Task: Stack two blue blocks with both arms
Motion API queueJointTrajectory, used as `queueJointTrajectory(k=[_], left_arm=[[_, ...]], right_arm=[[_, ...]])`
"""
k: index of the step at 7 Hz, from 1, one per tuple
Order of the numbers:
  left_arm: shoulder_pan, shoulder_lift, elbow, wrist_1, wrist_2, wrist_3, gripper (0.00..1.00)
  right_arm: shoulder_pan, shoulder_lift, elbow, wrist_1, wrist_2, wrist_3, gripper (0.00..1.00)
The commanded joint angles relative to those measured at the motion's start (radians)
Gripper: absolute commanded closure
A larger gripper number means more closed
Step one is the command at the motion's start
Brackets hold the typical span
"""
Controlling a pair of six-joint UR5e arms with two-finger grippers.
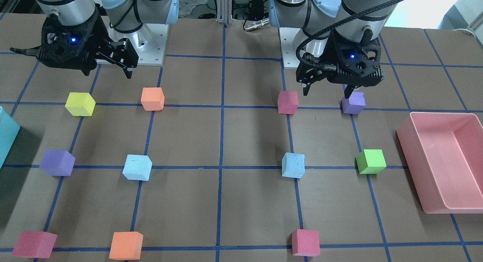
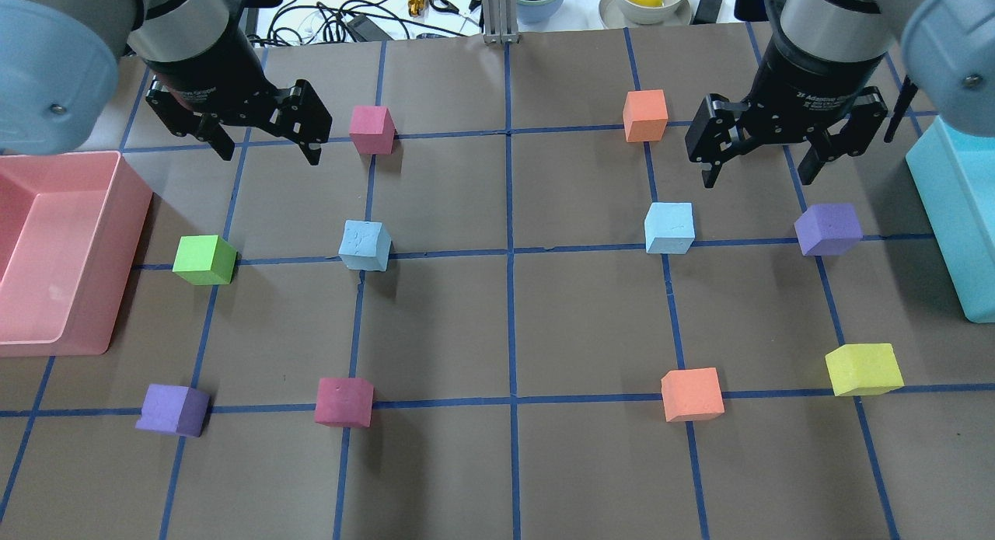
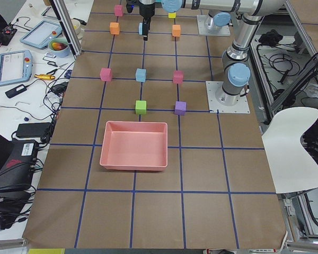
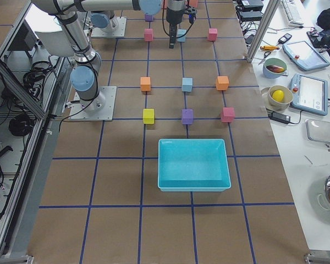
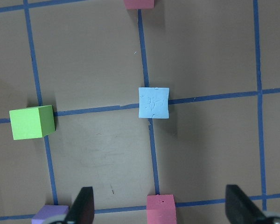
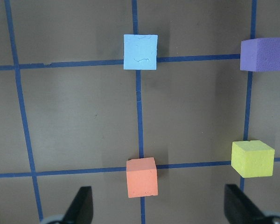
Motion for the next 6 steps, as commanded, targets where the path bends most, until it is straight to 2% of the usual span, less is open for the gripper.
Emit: queueJointTrajectory(k=[1,2,3,6], left_arm=[[0.003,-0.036,-0.014,0.002,0.010,0.005,0.00],[0.003,-0.089,-0.045,0.089,0.009,-0.004,0.00],[0.003,-0.129,-0.080,0.152,0.006,-0.003,0.00],[0.003,-0.249,-0.207,0.358,0.009,0.001,0.00]], right_arm=[[-0.008,0.089,0.002,-0.021,0.000,-0.002,0.00],[-0.011,0.155,0.000,-0.076,0.006,0.002,0.00],[-0.011,0.228,0.000,-0.202,0.003,0.001,0.00],[-0.022,0.448,0.000,-0.389,0.003,0.009,0.00]])
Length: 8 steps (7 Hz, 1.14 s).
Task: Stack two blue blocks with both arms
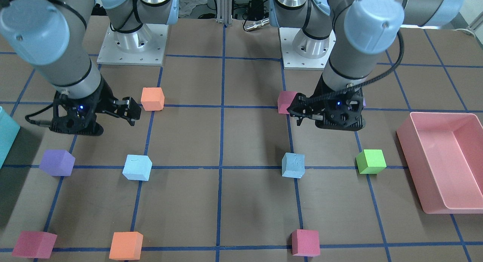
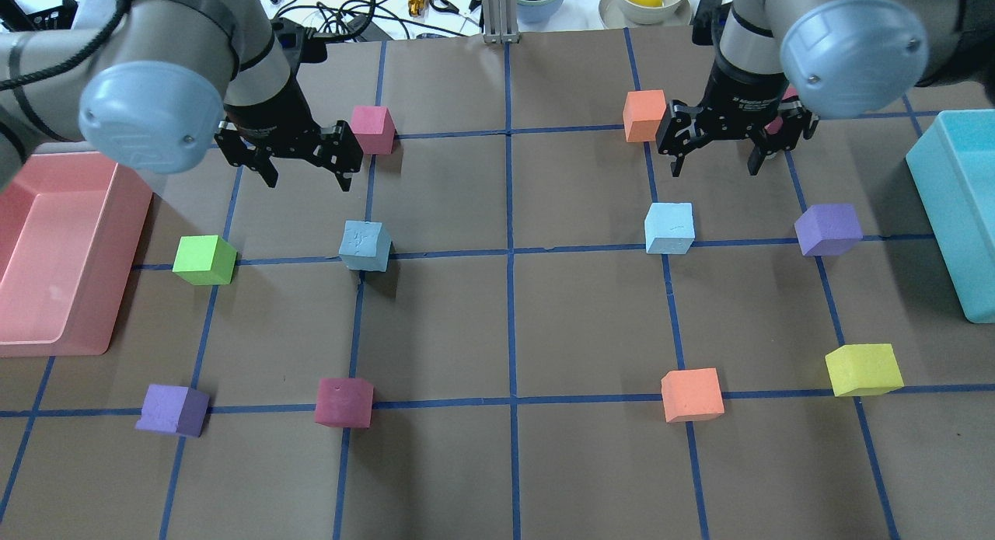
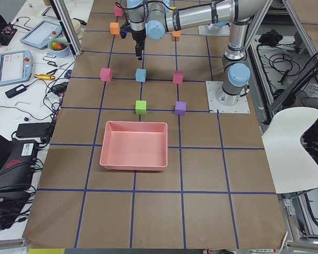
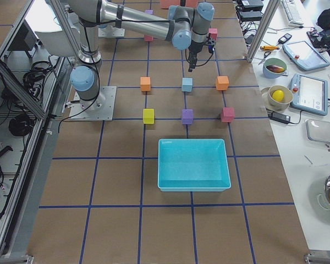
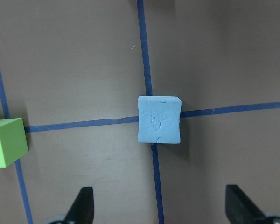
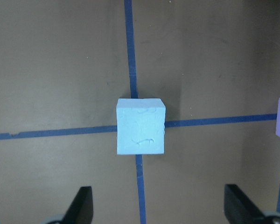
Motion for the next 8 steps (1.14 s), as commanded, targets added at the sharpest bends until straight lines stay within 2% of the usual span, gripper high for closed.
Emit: queueJointTrajectory(k=[1,6,8], left_arm=[[-0.002,-0.097,-0.081,0.151,-0.007,-0.001,0.00],[-0.003,-0.189,-0.110,0.241,0.002,0.012,0.00],[-0.003,-0.201,-0.112,0.250,-0.001,0.010,0.00]], right_arm=[[-0.004,0.121,0.000,-0.086,0.000,0.011,0.00],[-0.004,0.195,0.008,-0.095,0.013,0.004,0.00],[-0.006,0.195,0.052,-0.101,0.016,0.011,0.00]])
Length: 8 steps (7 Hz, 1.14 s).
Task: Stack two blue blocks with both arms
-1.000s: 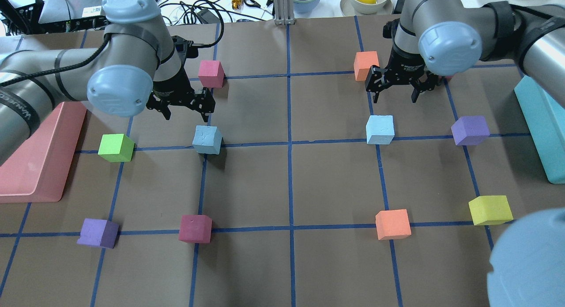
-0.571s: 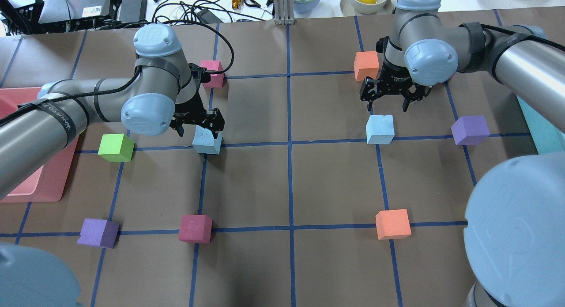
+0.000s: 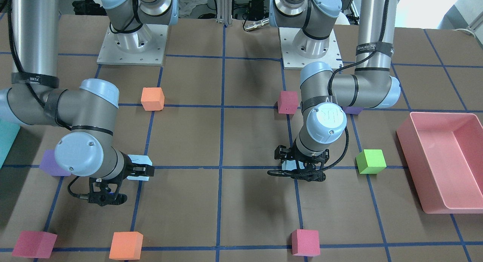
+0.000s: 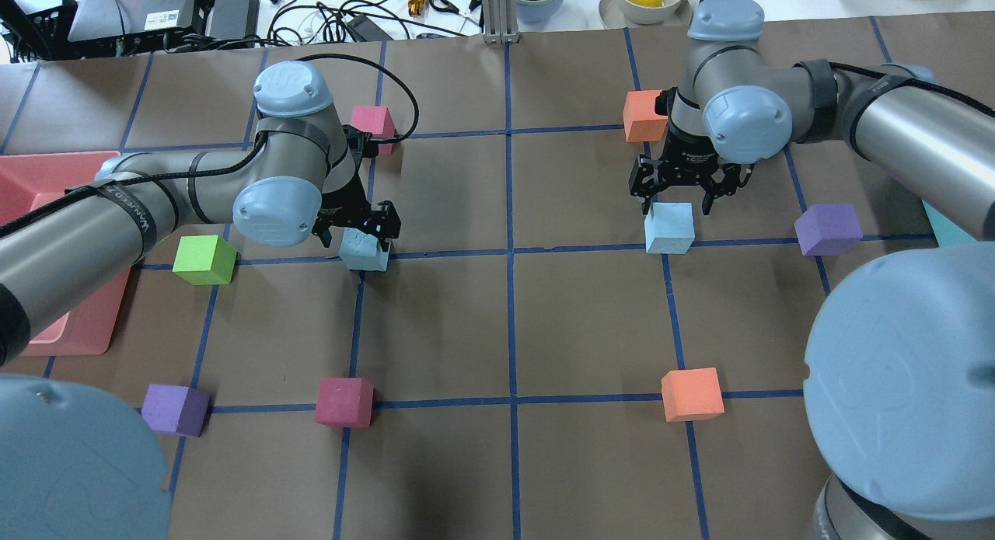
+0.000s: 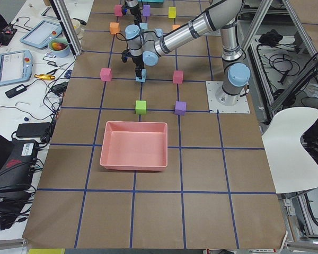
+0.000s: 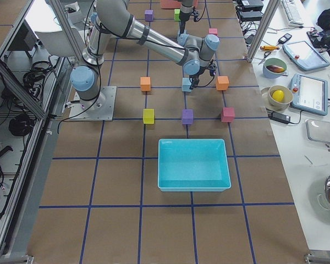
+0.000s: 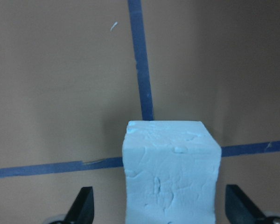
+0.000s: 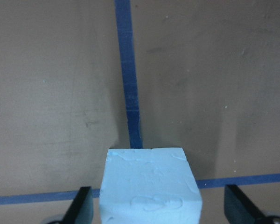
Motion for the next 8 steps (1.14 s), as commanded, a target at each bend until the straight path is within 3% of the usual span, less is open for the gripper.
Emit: queueJointTrajectory(k=[1,3,4,5,6,7,8], left_arm=[[0.000,-0.013,-0.003,0.015,-0.004,0.002,0.02],[0.000,-0.015,-0.004,0.022,-0.008,0.002,0.08],[0.000,-0.018,-0.003,0.023,-0.008,0.003,0.18],[0.000,-0.019,-0.003,0.023,-0.008,0.004,0.31],[0.000,-0.019,-0.003,0.025,-0.011,-0.012,0.52],[0.000,-0.019,-0.003,0.025,-0.011,-0.015,0.91],[-0.003,-0.018,-0.003,0.025,-0.013,-0.013,1.00]], right_arm=[[-0.001,0.001,0.027,-0.007,0.003,0.009,0.17],[-0.001,0.000,0.025,-0.007,0.005,0.011,0.91],[0.001,-0.006,0.018,-0.003,0.008,0.017,1.00],[0.019,-0.020,-0.002,0.001,0.011,0.046,1.00],[0.056,-0.032,-0.028,0.010,0.061,0.078,1.00],[0.130,-0.040,-0.042,0.002,0.069,0.092,1.00],[0.209,-0.033,-0.058,-0.002,0.069,0.208,1.00]])
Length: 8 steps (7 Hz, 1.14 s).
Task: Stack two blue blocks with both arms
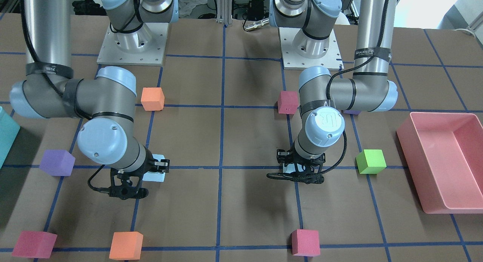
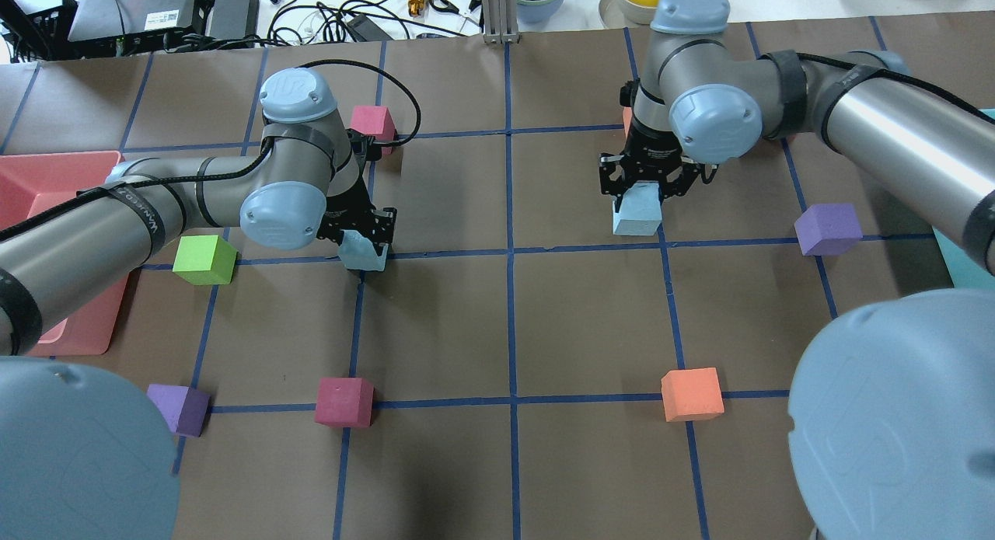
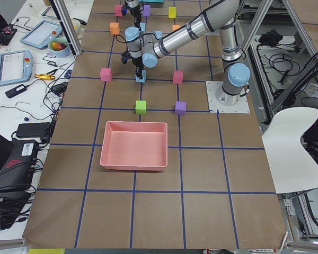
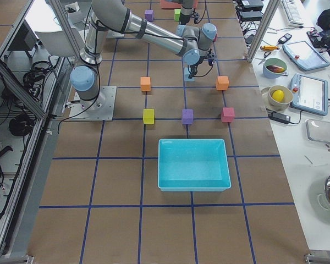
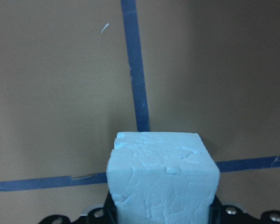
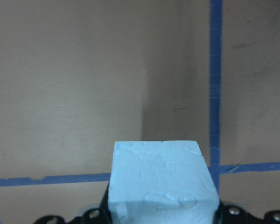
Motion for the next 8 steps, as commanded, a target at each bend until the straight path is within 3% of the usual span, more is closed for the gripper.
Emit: queueJointTrajectory(k=[1,4,8], left_arm=[[-0.002,0.004,0.000,0.000,-0.002,0.002,1.00],[-0.001,0.009,0.003,-0.001,0.006,0.015,1.00],[-0.001,0.029,0.026,-0.012,0.003,0.015,1.00]], right_arm=[[0.139,0.011,-0.026,-0.005,0.008,0.138,1.00],[0.230,0.064,-0.029,-0.121,0.008,0.187,1.00],[0.243,0.087,-0.032,-0.134,0.039,0.200,1.00]])
